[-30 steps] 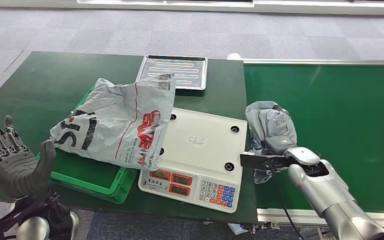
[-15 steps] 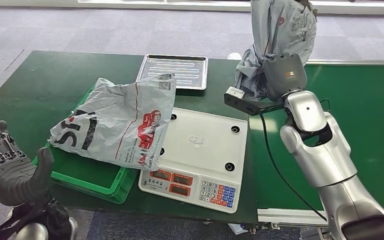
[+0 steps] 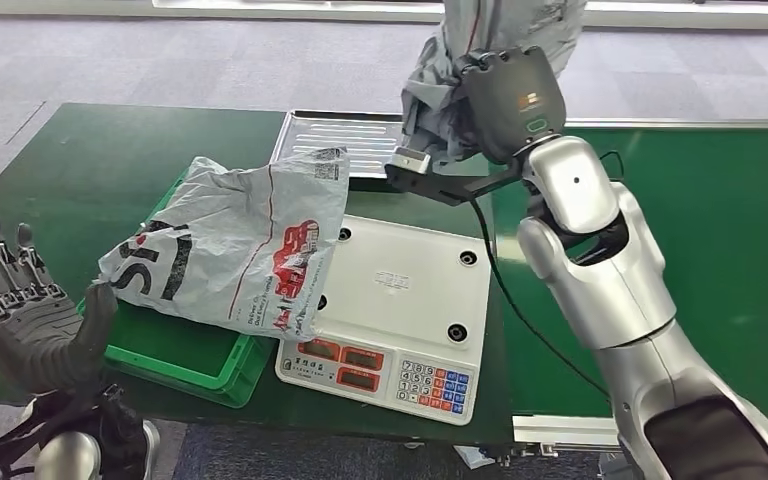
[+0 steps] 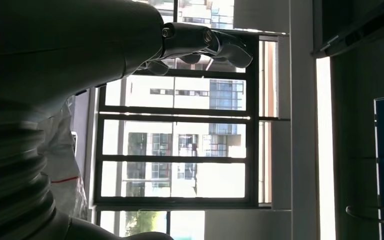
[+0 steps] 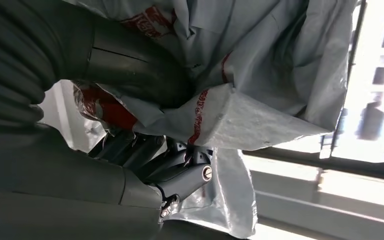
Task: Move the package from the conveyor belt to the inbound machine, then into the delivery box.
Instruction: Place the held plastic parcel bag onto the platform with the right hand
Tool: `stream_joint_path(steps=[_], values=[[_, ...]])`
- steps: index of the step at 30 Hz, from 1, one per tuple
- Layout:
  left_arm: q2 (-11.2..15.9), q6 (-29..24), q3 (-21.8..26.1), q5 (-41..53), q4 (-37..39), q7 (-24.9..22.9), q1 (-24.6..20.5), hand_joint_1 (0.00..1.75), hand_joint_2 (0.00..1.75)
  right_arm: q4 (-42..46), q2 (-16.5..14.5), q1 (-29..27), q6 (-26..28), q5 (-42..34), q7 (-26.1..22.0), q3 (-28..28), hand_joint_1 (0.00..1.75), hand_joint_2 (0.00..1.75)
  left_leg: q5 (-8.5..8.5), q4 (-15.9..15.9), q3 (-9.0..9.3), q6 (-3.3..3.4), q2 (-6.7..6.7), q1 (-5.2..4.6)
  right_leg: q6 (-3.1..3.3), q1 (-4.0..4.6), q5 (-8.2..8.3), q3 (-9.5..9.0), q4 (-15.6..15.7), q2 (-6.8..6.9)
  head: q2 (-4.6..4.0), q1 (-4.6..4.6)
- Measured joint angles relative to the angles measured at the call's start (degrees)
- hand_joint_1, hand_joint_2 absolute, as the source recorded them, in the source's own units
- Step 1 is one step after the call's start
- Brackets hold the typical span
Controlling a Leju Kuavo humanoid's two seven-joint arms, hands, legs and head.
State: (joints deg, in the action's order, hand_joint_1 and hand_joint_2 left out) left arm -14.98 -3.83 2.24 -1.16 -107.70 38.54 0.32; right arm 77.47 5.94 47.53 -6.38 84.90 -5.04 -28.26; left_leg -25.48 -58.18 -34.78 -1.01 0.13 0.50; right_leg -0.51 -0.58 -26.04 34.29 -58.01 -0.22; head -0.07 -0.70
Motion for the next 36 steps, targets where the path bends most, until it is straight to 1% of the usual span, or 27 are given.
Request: stream_joint_path(steps=[2,5,7,11,15,17,21,30,32,34,36], values=[[0.0,0.0,-0.7,0.0,1.2,-0.1,-1.2,0.0,1.75,-5.7,-3.4,1.6,2.1,-2.3,-1.6,-3.2,1.75,1.75,0.04,0.0,0.03,-0.07,0.02,0.06,0.02,0.06,0.01,0.0,0.0,-0.03,0.0,0.0],[0.1,-0.4,-2.0,0.0,2.6,0.0,-2.3,0.0,1.75,-15.4,-8.9,3.7,6.0,-5.5,-2.5,-8.3,1.75,1.75,0.09,0.0,0.04,-0.14,0.0,0.13,0.06,0.13,0.01,0.02,0.0,-0.03,0.0,0.0],[0.2,-0.9,-2.6,0.0,3.3,0.1,-2.6,0.0,1.75,-20.5,-12.1,4.7,7.0,-7.3,-3.2,-10.9,1.75,1.75,0.1,0.0,0.02,-0.15,-0.06,0.16,0.09,0.16,-0.01,0.01,0.0,0.03,0.0,0.0],[0.4,-1.8,-3.3,-0.1,4.3,0.8,-2.7,0.0,1.75,-27.5,-16.8,5.6,7.5,-10.0,-4.3,-13.6,1.75,1.75,0.08,0.0,-0.03,-0.15,-0.09,0.16,0.12,0.14,-0.04,0.03,0.0,0.04,0.0,0.0],[0.5,-2.7,-3.8,-0.3,4.8,1.4,-2.5,0.0,1.75,-33.3,-20.8,6.0,8.7,-11.3,-4.7,-15.3,1.75,1.75,0.07,0.0,-0.05,-0.14,-0.1,0.15,0.12,0.1,-0.05,0.04,0.0,0.06,0.0,0.0],[0.6,-3.0,-3.8,-0.4,5.0,1.5,-2.4,0.0,1.75,-35.3,-22.0,6.1,8.9,-11.6,-4.8,-15.8,1.75,1.75,0.07,0.0,-0.06,-0.13,-0.13,0.14,0.12,0.1,-0.06,0.04,0.0,0.09,0.0,0.0],[0.8,-3.0,-3.8,-0.4,5.4,1.6,-2.4,0.0,1.75,-38.4,-23.5,6.8,9.2,-11.8,-4.8,-16.5,1.75,1.75,0.08,0.0,-0.06,-0.14,-0.14,0.13,0.12,0.11,-0.05,0.03,0.0,0.1,0.0,-0.02],[1.1,-3.1,-3.8,-0.5,5.6,1.6,-2.3,0.0,1.75,-40.6,-24.5,6.9,9.4,-11.9,-4.8,-16.8,1.75,1.75,0.08,0.0,-0.06,-0.14,-0.14,0.14,0.13,0.12,-0.05,0.04,0.0,0.1,0.0,-0.02],[1.2,-3.2,-3.8,-0.5,5.6,1.6,-2.3,0.0,1.75,-40.9,-24.7,7.1,9.3,-11.9,-4.8,-16.8,0.87,1.75,0.08,0.0,-0.06,-0.14,-0.14,0.13,0.13,0.12,-0.05,0.04,0.0,0.1,0.0,-0.02],[1.3,-3.2,-3.8,-0.5,5.6,1.6,-2.2,0.0,1.75,-41.4,-25.1,7.3,9.5,-11.9,-4.4,-16.9,0.0,0.87,0.08,0.0,-0.06,-0.14,-0.14,0.13,0.13,0.12,-0.05,0.05,0.0,0.09,0.0,-0.02],[1.3,-3.5,-3.8,-0.4,5.5,1.6,-2.0,0.0,1.75,-41.9,-25.4,7.7,10.2,-11.8,-2.8,-16.9,0.0,0.0,0.08,0.0,-0.06,-0.14,-0.14,0.13,0.13,0.12,-0.05,0.05,0.0,0.1,0.0,-0.02]])
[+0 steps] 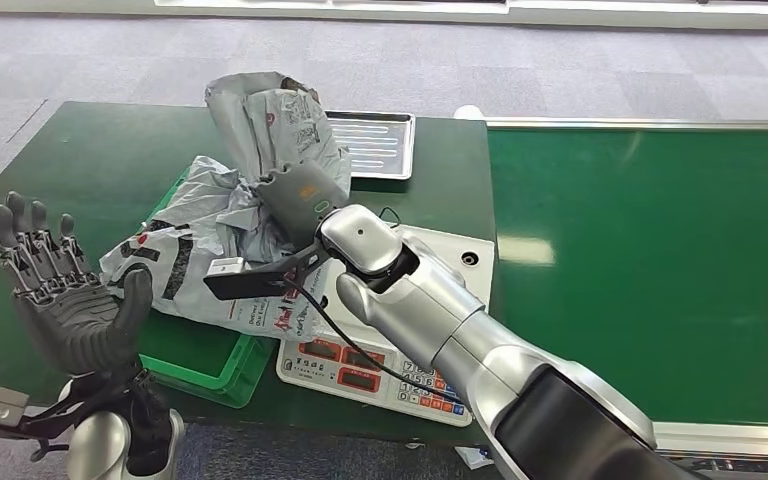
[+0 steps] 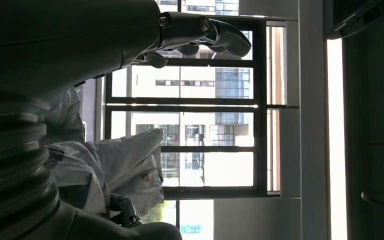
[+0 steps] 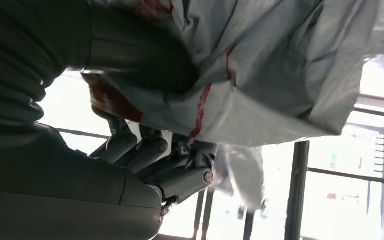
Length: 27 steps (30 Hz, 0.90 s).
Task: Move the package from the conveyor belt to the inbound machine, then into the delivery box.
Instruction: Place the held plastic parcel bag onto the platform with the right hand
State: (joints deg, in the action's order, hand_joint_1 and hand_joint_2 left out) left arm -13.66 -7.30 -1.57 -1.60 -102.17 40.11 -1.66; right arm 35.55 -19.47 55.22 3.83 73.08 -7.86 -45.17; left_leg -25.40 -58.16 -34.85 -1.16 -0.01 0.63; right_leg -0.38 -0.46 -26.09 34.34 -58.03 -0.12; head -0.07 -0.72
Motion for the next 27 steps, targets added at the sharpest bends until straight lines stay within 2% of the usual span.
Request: stream_joint_path(steps=[5,9,16,19,27], values=[[0.1,-1.5,0.1,0.4,-1.3,0.1,1.7,0.0,1.75,1.7,0.8,1.6,7.3,2.9,9.0,0.6,0.0,0.0,0.0,0.0,0.01,0.0,0.01,0.0,0.0,-0.01,0.0,0.01,0.0,0.0,0.0,0.01],[0.1,-2.0,0.2,0.6,-2.6,0.1,3.0,0.0,1.75,10.5,3.6,1.7,12.6,7.8,13.3,5.3,0.0,0.0,0.0,0.0,-0.01,0.01,-0.02,-0.03,-0.01,-0.03,0.01,0.01,0.0,0.02,0.0,0.01],[0.1,-2.8,0.3,1.2,-3.4,0.1,3.8,0.0,1.75,26.8,6.8,-1.6,21.8,9.2,13.3,17.5,0.0,0.0,-0.01,0.0,0.0,0.01,-0.07,-0.06,-0.01,-0.04,0.0,0.01,0.0,0.03,0.0,0.01],[0.0,-2.8,0.3,1.5,-3.7,0.1,4.1,0.0,1.75,31.5,7.5,-3.1,23.7,9.2,13.1,21.4,0.0,0.0,-0.01,0.0,0.0,0.01,-0.05,-0.06,-0.01,-0.04,0.0,0.01,0.0,0.03,0.0,0.02],[-0.4,-3.1,0.5,2.3,-4.4,0.1,4.8,0.0,1.75,38.5,8.5,-5.9,27.9,7.5,11.8,27.2,0.0,0.0,-0.01,0.0,0.02,0.01,-0.05,-0.05,-0.01,-0.03,0.0,0.01,0.0,0.01,0.0,0.0]])
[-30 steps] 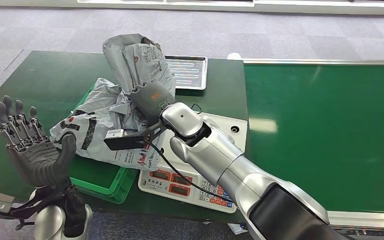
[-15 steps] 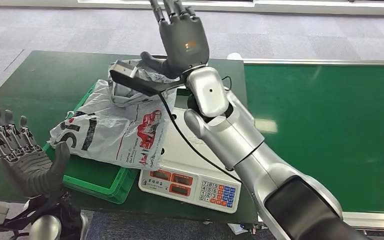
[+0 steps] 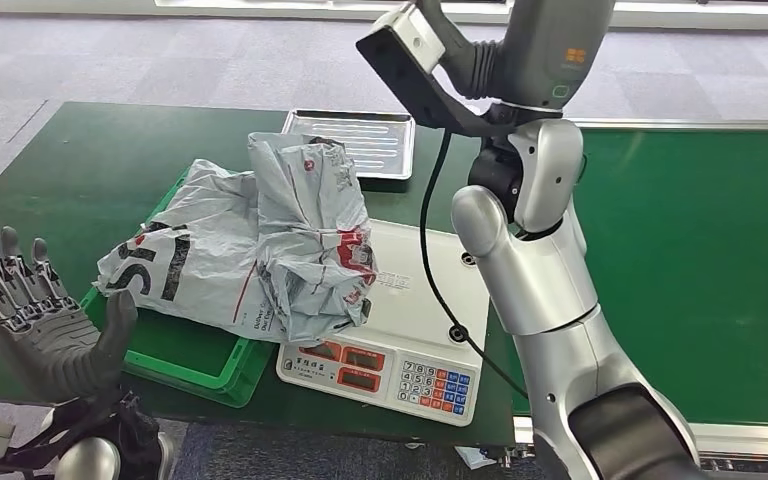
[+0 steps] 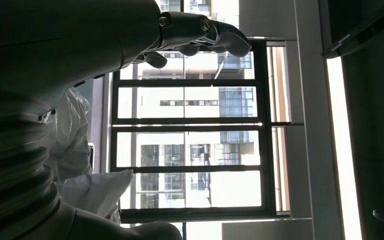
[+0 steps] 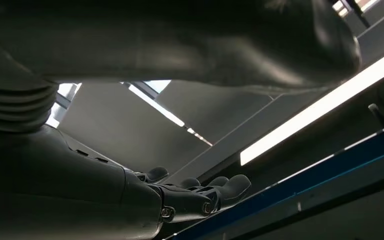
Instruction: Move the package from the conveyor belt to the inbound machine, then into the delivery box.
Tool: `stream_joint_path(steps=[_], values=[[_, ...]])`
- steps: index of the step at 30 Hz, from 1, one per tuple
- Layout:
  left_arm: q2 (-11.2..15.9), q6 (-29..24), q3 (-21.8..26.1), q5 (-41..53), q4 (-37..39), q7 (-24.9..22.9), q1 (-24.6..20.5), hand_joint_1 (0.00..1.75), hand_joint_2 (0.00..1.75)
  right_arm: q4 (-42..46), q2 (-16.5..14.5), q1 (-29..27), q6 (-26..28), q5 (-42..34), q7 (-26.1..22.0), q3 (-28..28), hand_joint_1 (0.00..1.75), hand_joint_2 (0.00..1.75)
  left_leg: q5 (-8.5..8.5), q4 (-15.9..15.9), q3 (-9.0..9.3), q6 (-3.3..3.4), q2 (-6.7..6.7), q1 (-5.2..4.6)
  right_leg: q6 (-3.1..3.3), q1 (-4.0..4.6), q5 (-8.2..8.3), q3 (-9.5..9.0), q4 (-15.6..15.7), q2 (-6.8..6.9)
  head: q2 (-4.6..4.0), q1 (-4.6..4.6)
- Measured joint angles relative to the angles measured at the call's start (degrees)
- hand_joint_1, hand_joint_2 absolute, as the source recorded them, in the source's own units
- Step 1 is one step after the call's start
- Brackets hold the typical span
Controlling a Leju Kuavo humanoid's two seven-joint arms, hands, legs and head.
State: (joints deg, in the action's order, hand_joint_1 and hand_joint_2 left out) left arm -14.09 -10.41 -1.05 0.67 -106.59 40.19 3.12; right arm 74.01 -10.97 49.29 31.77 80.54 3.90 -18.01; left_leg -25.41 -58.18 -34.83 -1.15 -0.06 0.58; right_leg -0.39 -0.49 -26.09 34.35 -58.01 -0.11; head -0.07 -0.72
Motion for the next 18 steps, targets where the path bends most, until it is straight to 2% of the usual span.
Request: stream_joint_path(steps=[9,18], values=[[-0.1,-2.5,0.4,8.5,0.2,-1.9,-1.2,0.0,1.75,4.6,0.4,-4.4,0.5,-1.5,-1.9,3.0,0.0,0.0,0.0,0.0,0.0,0.0,0.01,0.0,0.0,-0.01,0.0,0.01,0.0,-0.01,0.0,0.0],[-0.1,-2.8,0.7,9.5,1.4,-2.3,-2.4,0.0,1.75,5.1,0.4,-5.4,0.8,-1.4,-2.1,3.7,0.0,0.0,0.0,0.0,0.01,0.0,0.02,0.0,0.0,0.0,0.0,0.01,0.0,-0.02,0.0,0.01]])
